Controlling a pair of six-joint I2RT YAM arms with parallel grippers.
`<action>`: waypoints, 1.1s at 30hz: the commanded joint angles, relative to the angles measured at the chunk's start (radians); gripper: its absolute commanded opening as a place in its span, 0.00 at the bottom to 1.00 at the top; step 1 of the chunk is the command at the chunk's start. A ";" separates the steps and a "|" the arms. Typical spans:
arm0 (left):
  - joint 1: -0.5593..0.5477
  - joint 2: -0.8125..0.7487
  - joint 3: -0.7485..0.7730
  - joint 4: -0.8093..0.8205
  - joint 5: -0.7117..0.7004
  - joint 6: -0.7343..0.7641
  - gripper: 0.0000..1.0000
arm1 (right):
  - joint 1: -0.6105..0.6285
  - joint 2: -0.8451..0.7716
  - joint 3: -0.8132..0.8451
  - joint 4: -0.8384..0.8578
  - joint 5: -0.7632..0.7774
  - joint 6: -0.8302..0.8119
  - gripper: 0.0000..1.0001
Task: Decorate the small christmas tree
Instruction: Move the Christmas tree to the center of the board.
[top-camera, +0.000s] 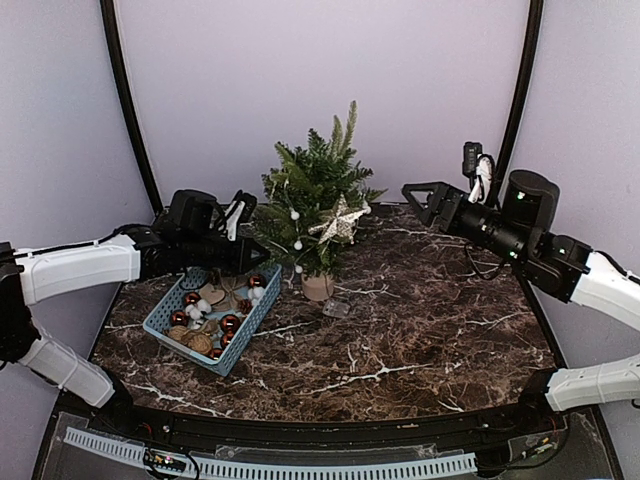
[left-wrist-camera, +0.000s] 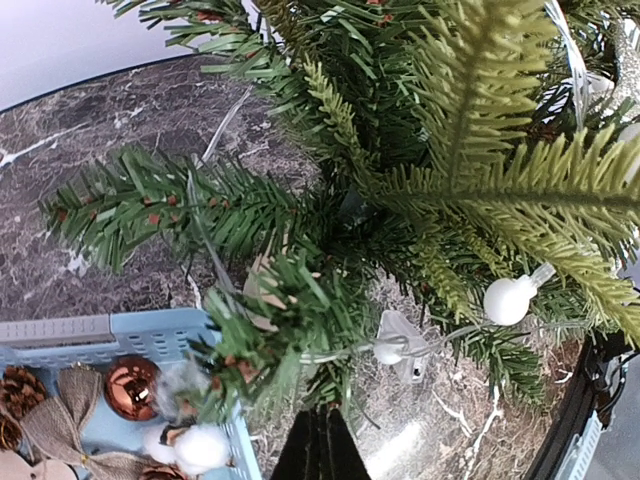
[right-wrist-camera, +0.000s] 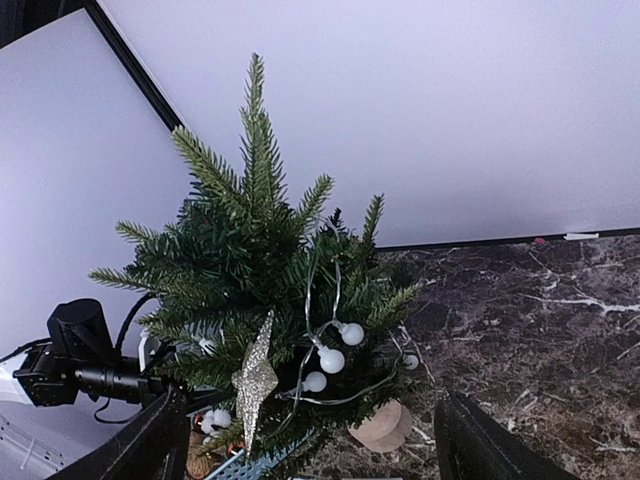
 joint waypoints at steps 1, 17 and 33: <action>0.029 0.024 0.051 0.041 0.038 0.076 0.00 | -0.004 -0.032 -0.030 -0.008 0.016 0.014 0.86; 0.145 0.121 0.128 0.072 0.139 0.144 0.00 | -0.004 -0.071 -0.070 -0.034 0.020 0.048 0.85; 0.169 -0.030 0.056 0.057 0.098 0.107 0.61 | -0.004 -0.084 -0.073 -0.033 0.016 0.030 0.86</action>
